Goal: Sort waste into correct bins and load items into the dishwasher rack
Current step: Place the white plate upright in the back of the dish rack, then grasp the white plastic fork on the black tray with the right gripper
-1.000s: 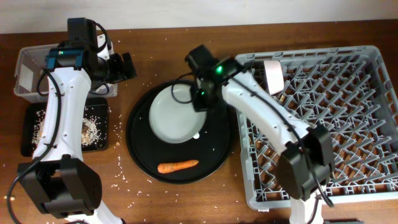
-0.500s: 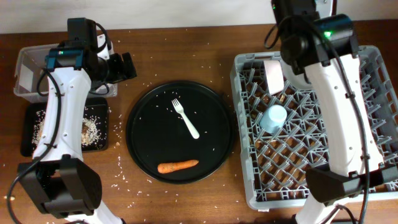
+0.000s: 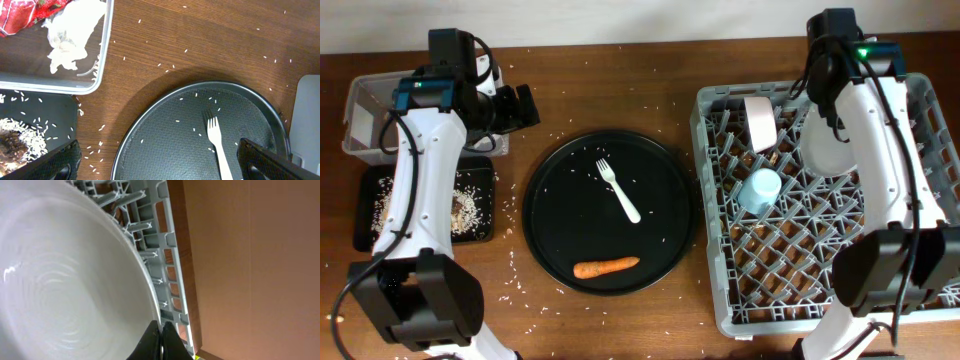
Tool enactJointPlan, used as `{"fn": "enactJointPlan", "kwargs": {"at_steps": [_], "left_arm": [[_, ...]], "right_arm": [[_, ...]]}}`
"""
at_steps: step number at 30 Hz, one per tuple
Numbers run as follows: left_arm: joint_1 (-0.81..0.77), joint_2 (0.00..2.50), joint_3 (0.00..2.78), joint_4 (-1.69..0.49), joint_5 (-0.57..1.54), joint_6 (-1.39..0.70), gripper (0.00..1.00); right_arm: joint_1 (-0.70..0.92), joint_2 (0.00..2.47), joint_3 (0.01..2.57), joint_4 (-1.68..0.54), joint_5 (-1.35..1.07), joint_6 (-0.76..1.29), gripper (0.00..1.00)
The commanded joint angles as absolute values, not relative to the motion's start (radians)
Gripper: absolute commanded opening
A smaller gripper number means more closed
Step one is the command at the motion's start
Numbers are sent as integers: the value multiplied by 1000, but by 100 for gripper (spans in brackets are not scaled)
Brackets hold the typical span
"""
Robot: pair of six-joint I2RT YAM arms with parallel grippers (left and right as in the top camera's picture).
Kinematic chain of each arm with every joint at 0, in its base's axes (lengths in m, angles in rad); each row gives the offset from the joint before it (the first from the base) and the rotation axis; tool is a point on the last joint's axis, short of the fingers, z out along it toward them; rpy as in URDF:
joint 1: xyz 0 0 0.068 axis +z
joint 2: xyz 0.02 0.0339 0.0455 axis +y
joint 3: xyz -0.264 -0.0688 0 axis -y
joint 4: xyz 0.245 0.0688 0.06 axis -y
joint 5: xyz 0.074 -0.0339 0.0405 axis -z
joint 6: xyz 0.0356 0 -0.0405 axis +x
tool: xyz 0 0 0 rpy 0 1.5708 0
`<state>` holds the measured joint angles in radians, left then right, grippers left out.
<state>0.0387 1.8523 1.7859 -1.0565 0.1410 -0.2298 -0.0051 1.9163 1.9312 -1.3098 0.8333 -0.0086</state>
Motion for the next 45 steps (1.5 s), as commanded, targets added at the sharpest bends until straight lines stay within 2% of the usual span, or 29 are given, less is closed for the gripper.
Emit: {"fn": "enactJointPlan", "kwargs": {"at_steps": [1,6,8,12,13,14,15,17,20,22,23,24,27,29,34,39,45], "left_arm": [[38,1836,1801,-1055,133,-239,99],[38,1836,1801,-1055,133,-239,99],[38,1836,1801,-1055,133,-239,99],[38,1836,1801,-1055,133,-239,99],[38,1836,1801,-1055,133,-239,99],[38,1836,1801,-1055,133,-239,99],[38,1836,1801,-1055,133,-239,99],[38,1836,1801,-1055,133,-239,99],[38,1836,1801,-1055,133,-239,99],[38,1836,1801,-1055,133,-239,99],[38,1836,1801,-1055,133,-239,99],[38,1836,1801,-1055,133,-239,99],[38,1836,1801,-1055,133,-239,99],[38,1836,1801,-1055,133,-239,99],[38,1836,1801,-1055,133,-239,99],[38,1836,1801,-1055,133,-239,99],[38,1836,1801,-1055,133,-239,99]], "right_arm": [[-7,1916,1922,-1294,759,-8,4],[-6,1920,1921,-1292,719,-8,4],[-6,1920,1921,-1292,671,-8,12],[-6,1920,1922,-1274,566,-7,15],[-6,1920,1922,-1267,542,-7,19],[-6,1919,1926,-1263,518,-7,29],[-6,1919,1935,-1264,519,-7,43],[-6,1914,1982,-1290,518,30,67],[-6,1888,2193,-1422,446,78,72],[-6,1876,2346,-1504,296,179,74],[-6,1870,2419,-1555,111,192,86],[-6,1869,2447,-1583,-47,192,93],[10,1876,2425,-1583,-326,162,93],[72,1877,2395,-1570,-325,102,92],[297,1907,2376,-1518,-156,102,91],[372,1957,2376,-1499,-152,105,91],[385,2016,2370,-1502,-152,105,91]]}}
